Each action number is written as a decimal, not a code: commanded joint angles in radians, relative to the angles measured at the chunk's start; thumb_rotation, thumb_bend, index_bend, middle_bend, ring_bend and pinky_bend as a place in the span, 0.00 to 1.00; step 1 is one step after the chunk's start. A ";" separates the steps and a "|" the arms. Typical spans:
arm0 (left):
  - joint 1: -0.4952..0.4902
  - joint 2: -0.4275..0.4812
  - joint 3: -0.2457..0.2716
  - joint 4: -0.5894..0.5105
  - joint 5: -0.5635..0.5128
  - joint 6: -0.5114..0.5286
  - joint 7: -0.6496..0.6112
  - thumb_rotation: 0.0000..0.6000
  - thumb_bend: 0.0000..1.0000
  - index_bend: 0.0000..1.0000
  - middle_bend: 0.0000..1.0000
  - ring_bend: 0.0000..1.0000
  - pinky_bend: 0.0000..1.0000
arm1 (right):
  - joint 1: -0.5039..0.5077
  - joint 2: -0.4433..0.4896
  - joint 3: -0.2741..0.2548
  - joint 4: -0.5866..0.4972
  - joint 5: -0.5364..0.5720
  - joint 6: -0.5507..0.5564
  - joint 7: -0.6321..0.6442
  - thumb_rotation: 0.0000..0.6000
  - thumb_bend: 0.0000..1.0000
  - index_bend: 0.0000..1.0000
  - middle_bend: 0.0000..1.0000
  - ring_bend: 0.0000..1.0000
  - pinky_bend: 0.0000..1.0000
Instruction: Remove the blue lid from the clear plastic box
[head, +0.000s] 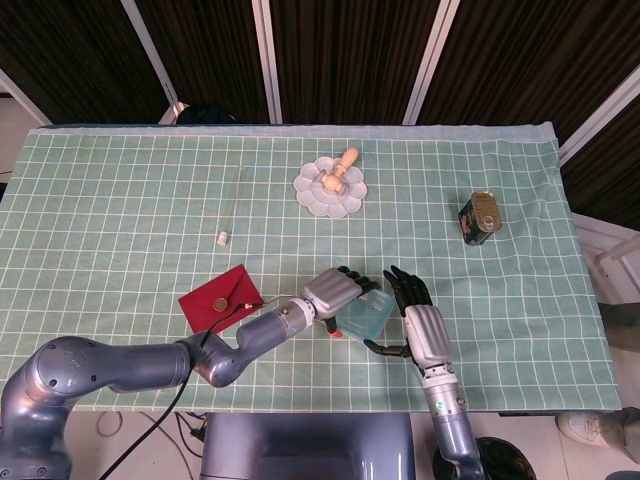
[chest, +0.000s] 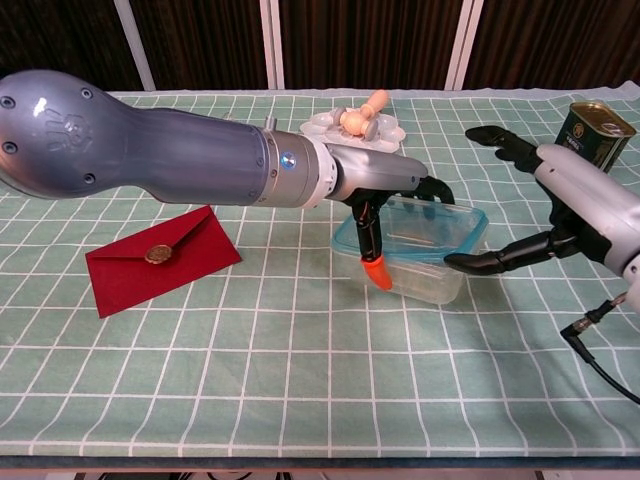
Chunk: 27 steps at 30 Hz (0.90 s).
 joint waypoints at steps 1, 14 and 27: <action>-0.004 -0.003 0.001 0.001 -0.002 0.001 -0.001 1.00 0.19 0.29 0.30 0.30 0.40 | -0.001 -0.008 0.002 0.017 -0.008 0.005 0.019 1.00 0.23 0.00 0.00 0.00 0.00; -0.010 0.000 -0.022 -0.015 -0.027 -0.017 -0.061 1.00 0.19 0.26 0.27 0.26 0.37 | -0.004 -0.024 -0.019 0.083 -0.039 0.009 0.041 1.00 0.23 0.00 0.00 0.00 0.00; -0.019 0.020 -0.016 -0.027 -0.029 -0.037 -0.090 1.00 0.18 0.25 0.26 0.25 0.36 | 0.009 -0.056 -0.016 0.144 -0.088 0.028 0.070 1.00 0.23 0.00 0.00 0.00 0.00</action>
